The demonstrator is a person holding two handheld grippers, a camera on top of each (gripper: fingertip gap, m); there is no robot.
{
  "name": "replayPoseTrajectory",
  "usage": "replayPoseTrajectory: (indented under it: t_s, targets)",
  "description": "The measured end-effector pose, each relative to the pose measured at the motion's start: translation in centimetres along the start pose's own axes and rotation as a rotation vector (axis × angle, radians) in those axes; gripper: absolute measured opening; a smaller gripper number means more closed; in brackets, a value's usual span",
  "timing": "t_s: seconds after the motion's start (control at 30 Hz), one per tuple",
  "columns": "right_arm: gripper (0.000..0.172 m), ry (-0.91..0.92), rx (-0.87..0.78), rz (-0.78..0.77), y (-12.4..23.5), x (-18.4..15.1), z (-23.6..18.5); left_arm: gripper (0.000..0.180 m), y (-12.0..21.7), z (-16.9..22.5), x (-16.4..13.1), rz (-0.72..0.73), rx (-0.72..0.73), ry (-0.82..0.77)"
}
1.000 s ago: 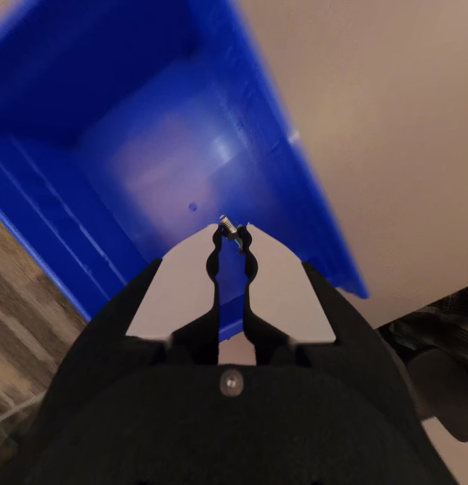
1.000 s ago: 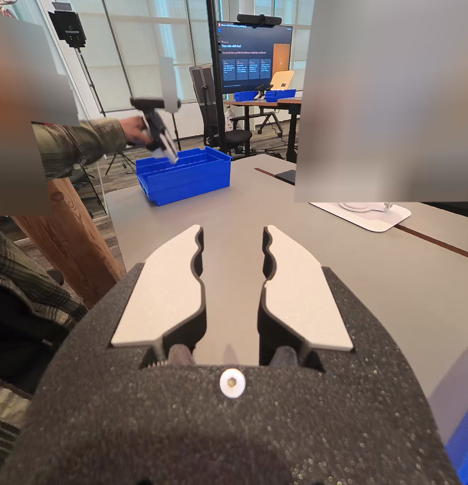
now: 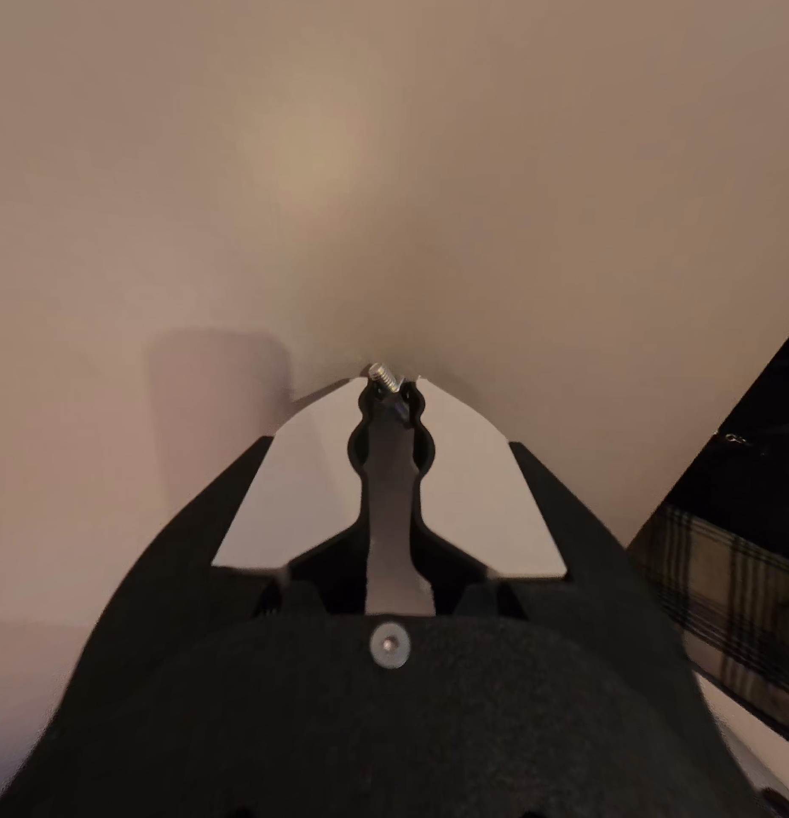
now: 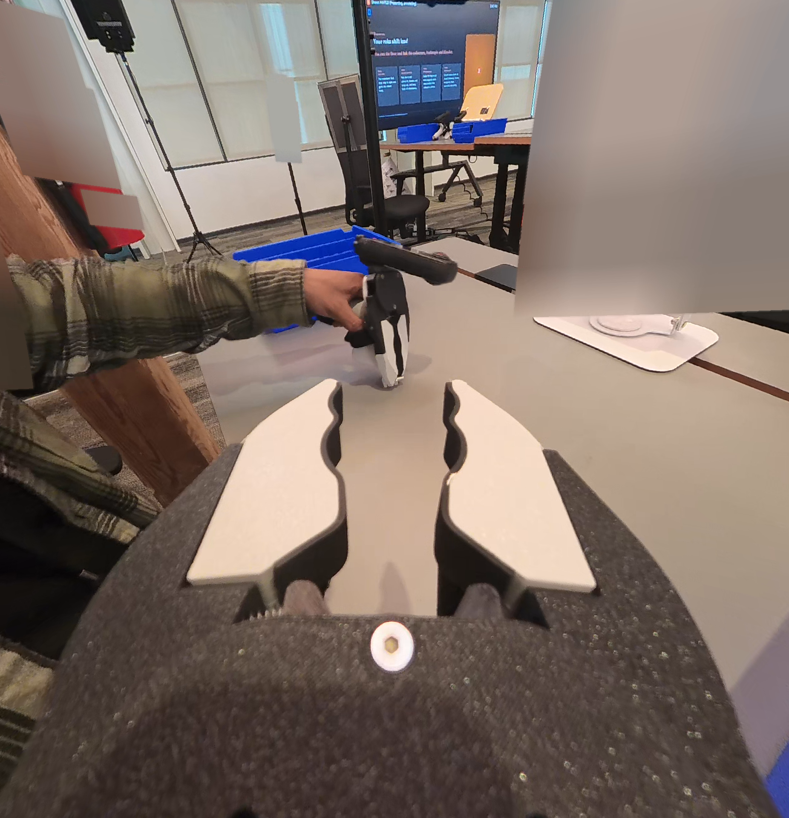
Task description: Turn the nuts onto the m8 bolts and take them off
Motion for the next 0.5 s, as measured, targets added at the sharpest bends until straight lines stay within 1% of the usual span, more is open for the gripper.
replayPoseTrajectory:
  t_s: [0.1,0.27,0.37,0.5]
  targets:
    - [0.044,0.001,-0.003,0.000,0.2,0.1,0.0,0.017,0.0,0.0,0.2,-0.025,-0.012,0.008]
    - [0.045,-0.003,-0.011,0.001,0.4,-0.1,0.0,0.035,0.9,0.1,-0.4,0.008,0.003,0.050]
    - [0.045,-0.007,-0.019,0.004,0.6,-0.3,0.1,0.041,1.7,0.4,-1.7,0.079,0.008,0.125]
    - [0.045,-0.016,-0.016,0.017,0.4,-0.5,0.3,0.047,1.6,1.5,-2.7,0.238,-0.027,0.276]
Point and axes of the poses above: each gripper's, where its closed fingertips meet, y back along the fingers, x out of its top, z = x × y across the jaws, the point moved 10 cm from there along y, back along the fingers, and after that the axes turned 9 degrees about y, right-handed, at the moved point
